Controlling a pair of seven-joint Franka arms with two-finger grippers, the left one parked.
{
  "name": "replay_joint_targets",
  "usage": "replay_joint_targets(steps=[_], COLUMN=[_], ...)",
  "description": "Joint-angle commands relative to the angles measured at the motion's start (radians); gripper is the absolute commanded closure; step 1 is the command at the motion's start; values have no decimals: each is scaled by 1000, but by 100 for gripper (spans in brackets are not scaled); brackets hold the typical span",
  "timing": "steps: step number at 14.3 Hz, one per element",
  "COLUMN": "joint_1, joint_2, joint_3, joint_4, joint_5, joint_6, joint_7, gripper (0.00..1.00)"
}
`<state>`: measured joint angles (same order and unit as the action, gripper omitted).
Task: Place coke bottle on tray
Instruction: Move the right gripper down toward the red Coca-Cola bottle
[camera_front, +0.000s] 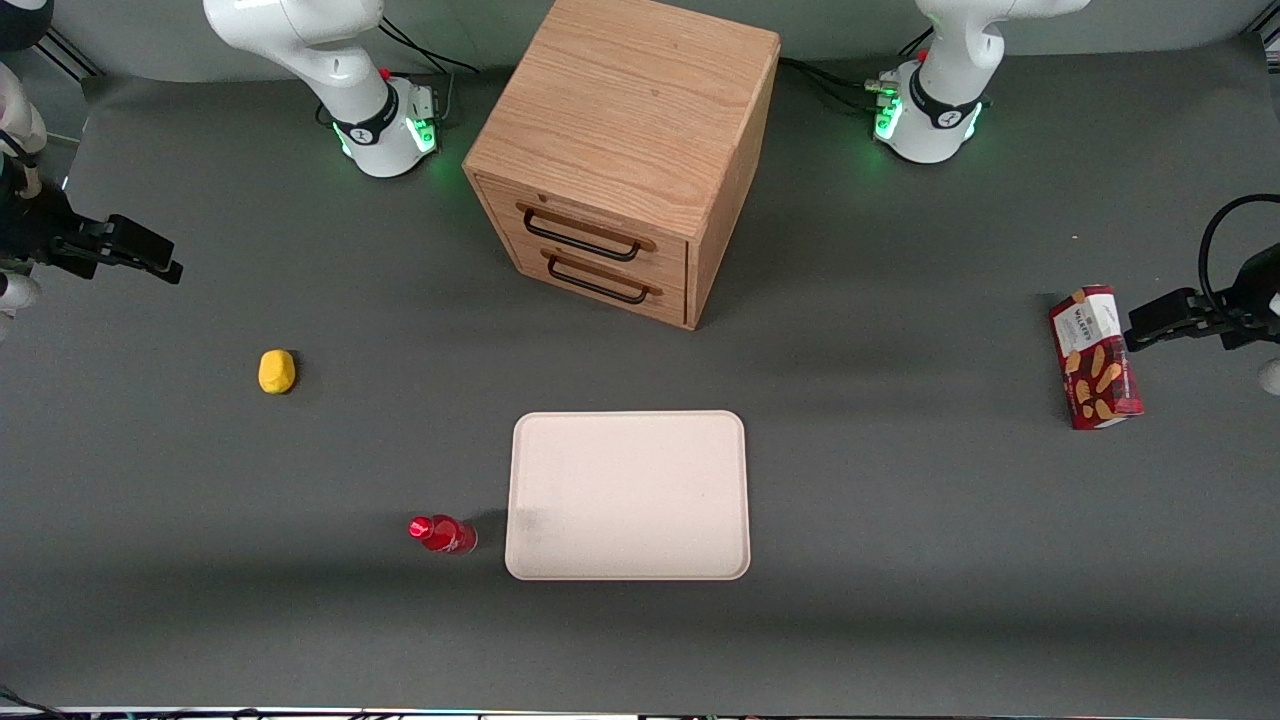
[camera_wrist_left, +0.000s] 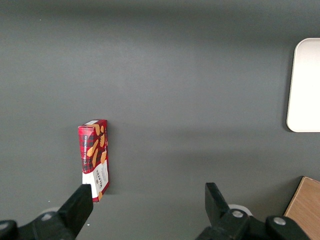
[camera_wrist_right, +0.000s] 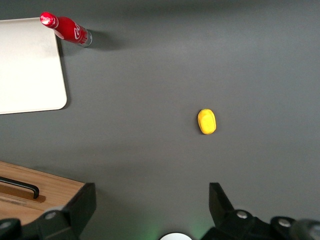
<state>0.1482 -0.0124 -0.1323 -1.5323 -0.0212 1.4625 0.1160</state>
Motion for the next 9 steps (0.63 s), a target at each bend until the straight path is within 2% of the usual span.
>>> replay_joint_targets(steps=[1,3,5,6,9], joint_1=[8,11,17,24,24], joint_2=[8,20,38,51,181], joint_3=[-1,2,11,41,91], joint_4=[21,29,34,52,203], joint_5=[12,14,49,50,55], joint_6=[-8,-5,-2,-1,10], joint_7=[10,11,8,22,27], gripper=[0,0,0,0,0])
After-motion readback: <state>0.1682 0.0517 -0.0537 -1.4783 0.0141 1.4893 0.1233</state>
